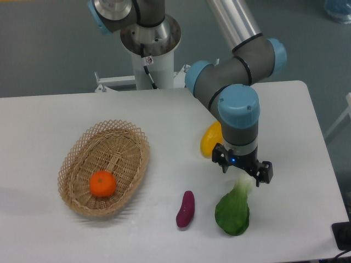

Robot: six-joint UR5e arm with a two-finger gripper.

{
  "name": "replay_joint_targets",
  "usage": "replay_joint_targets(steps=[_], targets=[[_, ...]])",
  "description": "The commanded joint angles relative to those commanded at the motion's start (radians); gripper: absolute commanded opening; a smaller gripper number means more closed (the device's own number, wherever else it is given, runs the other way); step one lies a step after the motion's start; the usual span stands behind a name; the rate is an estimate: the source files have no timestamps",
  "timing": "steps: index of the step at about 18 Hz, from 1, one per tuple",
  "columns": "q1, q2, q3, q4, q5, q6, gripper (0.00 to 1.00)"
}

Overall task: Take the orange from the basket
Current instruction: 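Move the gripper over the wicker basket above the orange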

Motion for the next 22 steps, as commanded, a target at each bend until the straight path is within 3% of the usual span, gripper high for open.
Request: replay_joint_targets(steps=[8, 14, 18, 22], targets=[[-0.006, 0.011, -0.014, -0.002, -0.002, -0.009, 1.00], [-0.074, 0.052, -0.098, 0.000, -0.003, -0.104, 1.00], [-0.144, 0.051, -0.089, 0.009, -0.008, -0.338, 1.00], [-0.190, 0.051, -0.080, 0.009, -0.017, -0.428, 1.00]])
